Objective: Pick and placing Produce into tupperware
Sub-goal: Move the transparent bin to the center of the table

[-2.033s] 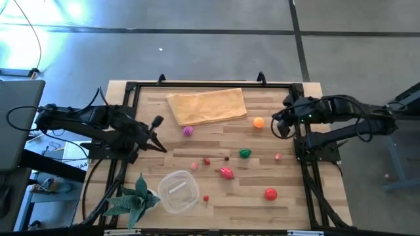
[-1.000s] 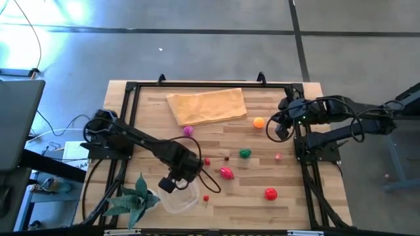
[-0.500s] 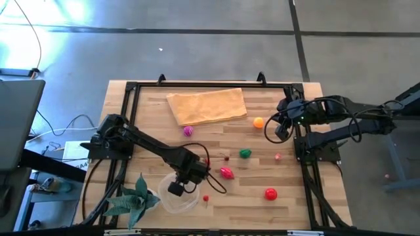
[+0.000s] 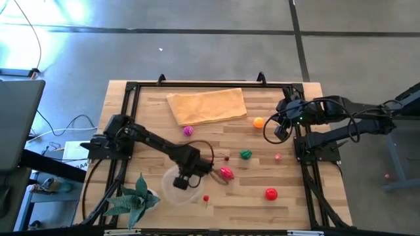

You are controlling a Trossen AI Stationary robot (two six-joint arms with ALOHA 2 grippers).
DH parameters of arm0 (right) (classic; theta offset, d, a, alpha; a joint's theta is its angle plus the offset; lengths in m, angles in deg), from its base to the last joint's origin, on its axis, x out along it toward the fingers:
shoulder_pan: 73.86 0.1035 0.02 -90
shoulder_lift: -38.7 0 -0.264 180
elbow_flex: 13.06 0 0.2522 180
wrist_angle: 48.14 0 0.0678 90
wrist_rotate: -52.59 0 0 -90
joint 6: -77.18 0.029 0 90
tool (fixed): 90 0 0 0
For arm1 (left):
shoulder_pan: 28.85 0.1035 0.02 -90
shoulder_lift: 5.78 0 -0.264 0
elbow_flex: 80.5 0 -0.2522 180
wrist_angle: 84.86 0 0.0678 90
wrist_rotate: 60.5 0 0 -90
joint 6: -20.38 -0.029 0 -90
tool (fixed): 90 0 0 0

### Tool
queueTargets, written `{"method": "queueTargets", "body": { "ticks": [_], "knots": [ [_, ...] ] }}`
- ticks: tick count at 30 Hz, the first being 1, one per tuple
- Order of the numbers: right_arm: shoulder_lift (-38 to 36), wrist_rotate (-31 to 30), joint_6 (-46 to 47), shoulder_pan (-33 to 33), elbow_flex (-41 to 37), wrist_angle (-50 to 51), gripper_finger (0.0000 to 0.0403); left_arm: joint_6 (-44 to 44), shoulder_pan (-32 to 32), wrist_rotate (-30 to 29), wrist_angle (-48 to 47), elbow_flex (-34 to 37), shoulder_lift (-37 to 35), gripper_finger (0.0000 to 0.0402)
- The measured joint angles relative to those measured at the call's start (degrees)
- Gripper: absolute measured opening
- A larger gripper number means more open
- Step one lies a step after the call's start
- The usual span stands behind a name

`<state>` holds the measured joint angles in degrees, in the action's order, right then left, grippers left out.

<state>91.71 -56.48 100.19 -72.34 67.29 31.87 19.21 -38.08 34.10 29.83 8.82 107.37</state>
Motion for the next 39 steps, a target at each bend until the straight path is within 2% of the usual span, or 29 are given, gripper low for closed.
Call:
{"method": "queueTargets", "body": {
  "ticks": [7, 18, 29, 39],
  "knots": [
    [-0.1, 0.0, 0.0, 0.0, 0.0, 0.0, 0.0018, -4.6, 4.8, -0.8, 0.1, 0.0, 0.1, 0.0001],
    [-0.1, 0.0, 0.0, 0.0, 0.0, 0.0, 0.0018, -14.2, 9.8, -0.7, 7.9, 0.0, 0.1, 0.0001],
    [-0.1, 0.0, -0.1, 0.0, 0.0, 0.0, 0.0018, -22.5, 10.3, 3.5, 15.2, 0.0, 0.1, 0.0001],
    [-0.1, 0.0, -0.1, 0.0, 0.0, 0.0, 0.0018, -26.1, 10.3, 5.9, 20.4, -0.1, 0.1, 0.0001]
  ]
}}
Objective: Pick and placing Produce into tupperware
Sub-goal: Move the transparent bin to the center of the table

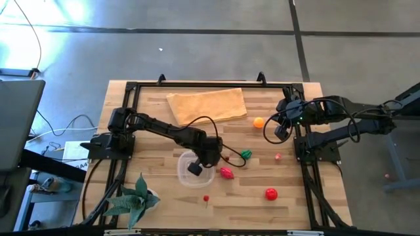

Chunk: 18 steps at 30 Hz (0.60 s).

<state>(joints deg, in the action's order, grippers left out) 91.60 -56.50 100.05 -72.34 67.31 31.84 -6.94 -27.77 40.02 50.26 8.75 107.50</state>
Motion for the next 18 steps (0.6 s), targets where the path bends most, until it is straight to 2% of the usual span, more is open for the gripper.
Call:
{"method": "queueTargets", "body": {
  "ticks": [9, 18],
  "knots": [
    [0.0, 0.0, 0.0, 0.0, 0.0, 0.0, 0.0018, -0.9, 0.0, 1.9, 5.9, 0.0, 0.0, 0.0001],
    [0.0, 0.0, 0.0, 0.0, 0.0, 0.0, 0.0018, -3.5, -0.1, 3.5, 5.8, 0.0, 0.0, 0.0001]
  ]
}}
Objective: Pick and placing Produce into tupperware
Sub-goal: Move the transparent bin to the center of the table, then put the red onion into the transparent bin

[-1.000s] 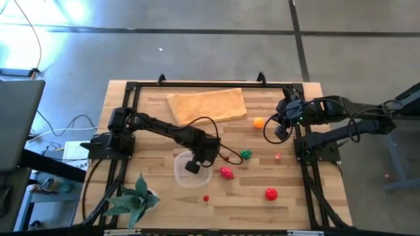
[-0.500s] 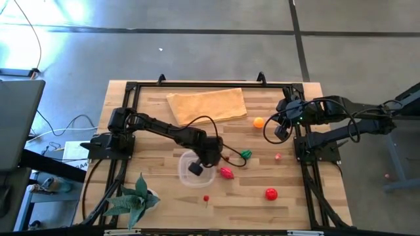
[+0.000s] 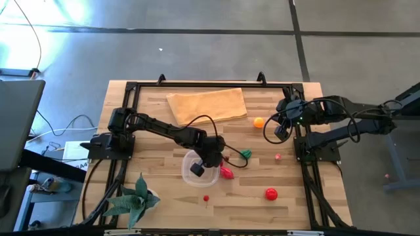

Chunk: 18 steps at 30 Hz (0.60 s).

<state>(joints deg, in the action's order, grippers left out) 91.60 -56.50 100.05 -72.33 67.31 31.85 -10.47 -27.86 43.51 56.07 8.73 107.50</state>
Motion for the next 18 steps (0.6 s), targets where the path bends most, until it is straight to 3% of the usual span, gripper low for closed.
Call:
{"method": "queueTargets", "body": {
  "ticks": [12, 18],
  "knots": [
    [0.0, 0.2, 0.0, 0.0, 0.0, 0.4, 0.0018, 5.6, -1.5, 0.5, -12.7, 0.0, 0.0, 0.0001],
    [0.0, 0.4, 0.0, 0.0, 0.0, 0.4, 0.0018, 5.9, -4.5, 2.0, -12.4, 0.0, 0.0, 0.0001]
  ]
}}
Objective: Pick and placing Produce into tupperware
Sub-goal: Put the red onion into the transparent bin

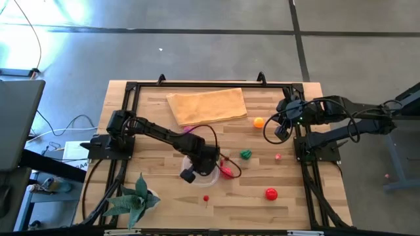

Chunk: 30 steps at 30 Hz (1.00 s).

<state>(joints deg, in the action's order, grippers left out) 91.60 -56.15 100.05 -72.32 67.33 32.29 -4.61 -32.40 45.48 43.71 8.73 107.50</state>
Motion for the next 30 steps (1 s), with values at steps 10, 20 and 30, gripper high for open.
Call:
{"method": "queueTargets", "body": {
  "ticks": [10, 20, 30],
  "knots": [
    [0.0, 0.1, -0.4, 0.0, 0.0, 0.0, 0.0018, 2.7, -2.1, -1.6, -0.2, 0.0, 0.0, 0.0001],
    [0.0, 0.6, -0.9, 0.0, 0.0, 0.0, 0.0018, 3.0, -2.1, -13.4, -8.6, -4.4, -7.2, 0.0000],
    [-0.1, 3.6, -2.1, 0.0, 0.0, 0.0, 0.0018, 0.9, -0.7, -24.1, -19.5, -9.3, -25.3, 0.0000]
  ]
}}
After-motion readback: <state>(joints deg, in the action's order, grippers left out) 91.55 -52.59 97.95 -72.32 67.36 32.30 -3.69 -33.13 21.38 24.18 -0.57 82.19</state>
